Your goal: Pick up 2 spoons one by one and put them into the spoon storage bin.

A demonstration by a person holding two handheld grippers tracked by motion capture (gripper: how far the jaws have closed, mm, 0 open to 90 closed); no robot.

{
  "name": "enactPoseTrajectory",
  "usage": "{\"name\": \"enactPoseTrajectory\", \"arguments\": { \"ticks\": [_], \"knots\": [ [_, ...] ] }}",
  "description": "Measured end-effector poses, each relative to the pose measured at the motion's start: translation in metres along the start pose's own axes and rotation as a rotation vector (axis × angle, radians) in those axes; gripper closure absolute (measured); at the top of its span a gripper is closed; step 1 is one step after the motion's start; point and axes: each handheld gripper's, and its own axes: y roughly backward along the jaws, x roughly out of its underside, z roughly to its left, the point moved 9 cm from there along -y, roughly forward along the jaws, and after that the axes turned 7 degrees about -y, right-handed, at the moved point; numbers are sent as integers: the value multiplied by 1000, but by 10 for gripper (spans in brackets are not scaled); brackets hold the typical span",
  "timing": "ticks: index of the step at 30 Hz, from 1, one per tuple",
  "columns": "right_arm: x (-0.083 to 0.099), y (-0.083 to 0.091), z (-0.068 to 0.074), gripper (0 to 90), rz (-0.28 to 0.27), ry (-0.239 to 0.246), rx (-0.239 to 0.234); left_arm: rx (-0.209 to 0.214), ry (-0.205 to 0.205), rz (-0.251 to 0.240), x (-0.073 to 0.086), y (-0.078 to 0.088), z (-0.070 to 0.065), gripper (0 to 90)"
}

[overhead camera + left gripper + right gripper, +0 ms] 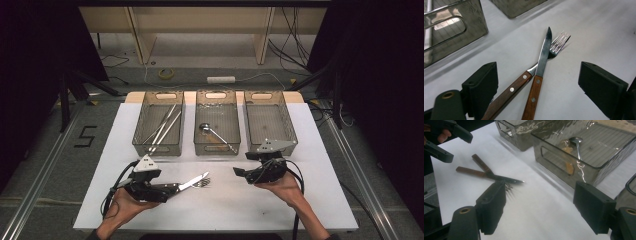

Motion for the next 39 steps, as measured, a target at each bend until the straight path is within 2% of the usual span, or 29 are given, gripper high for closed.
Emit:
{"name": "enactPoseTrajectory", "arguments": {
  "ticks": [17, 25, 33, 39],
  "knots": [
    [17, 13, 1, 272, -18, -24, 2, 15, -36, 150, 11, -10, -4, 162],
    [25, 15, 1, 268, -8, -28, 2, 27, -52, 248, 19, -14, -5, 176],
    [31, 19, 4, 265, -7, -27, 0, 31, -77, 329, 28, -17, -6, 210],
    [34, 19, 7, 265, 2, -26, -5, 30, -97, 378, 34, -19, -5, 277]
  ]
}}
